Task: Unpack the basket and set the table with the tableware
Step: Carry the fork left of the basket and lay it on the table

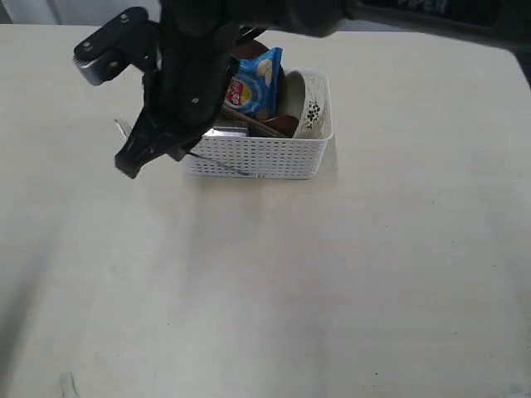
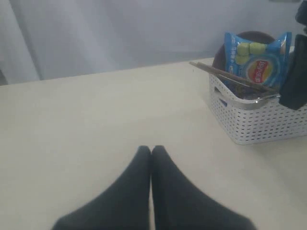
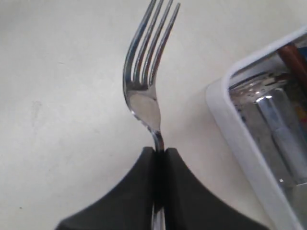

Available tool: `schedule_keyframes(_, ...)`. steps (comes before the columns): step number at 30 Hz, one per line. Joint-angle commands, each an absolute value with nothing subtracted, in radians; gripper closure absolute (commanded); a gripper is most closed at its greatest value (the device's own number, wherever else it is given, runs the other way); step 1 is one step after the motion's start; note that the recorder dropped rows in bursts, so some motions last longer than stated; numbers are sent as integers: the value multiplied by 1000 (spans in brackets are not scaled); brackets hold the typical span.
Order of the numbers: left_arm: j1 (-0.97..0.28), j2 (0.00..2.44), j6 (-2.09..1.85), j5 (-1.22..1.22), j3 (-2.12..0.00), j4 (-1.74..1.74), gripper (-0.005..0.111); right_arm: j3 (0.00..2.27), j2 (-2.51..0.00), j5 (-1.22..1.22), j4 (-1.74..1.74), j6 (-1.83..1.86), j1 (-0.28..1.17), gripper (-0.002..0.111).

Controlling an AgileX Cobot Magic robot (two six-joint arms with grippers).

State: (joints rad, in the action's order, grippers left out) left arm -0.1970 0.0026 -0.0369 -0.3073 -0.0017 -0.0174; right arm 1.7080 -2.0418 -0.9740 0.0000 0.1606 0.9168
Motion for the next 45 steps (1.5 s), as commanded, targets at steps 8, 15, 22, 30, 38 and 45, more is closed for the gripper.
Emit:
schedule_keyframes(8,-197,0,-33,-299,0,-22,107,1709,-2062,-1002,-135,-383,1062,109)
schedule_keyframes(15,-197,0,-33,-299,0,-22,107,1709,-2156,-1012,-139,-585,1073,109)
schedule_keyframes(22,-197,0,-33,-299,0,-22,107,1709,-2193,-1071,-322,-847,1147,109)
schedule_keyframes(30,-197,0,-33,-299,0,-22,107,1709,-2215,-1079,-351,-1088,1221,109)
schedule_keyframes(38,-197,0,-33,-299,0,-22,107,1709,-2264,-1081,-475,-1300,1265,109)
schedule_keyframes(45,-197,0,-33,-299,0,-22,107,1709,-2297,-1081,-526,-1341,1269,109)
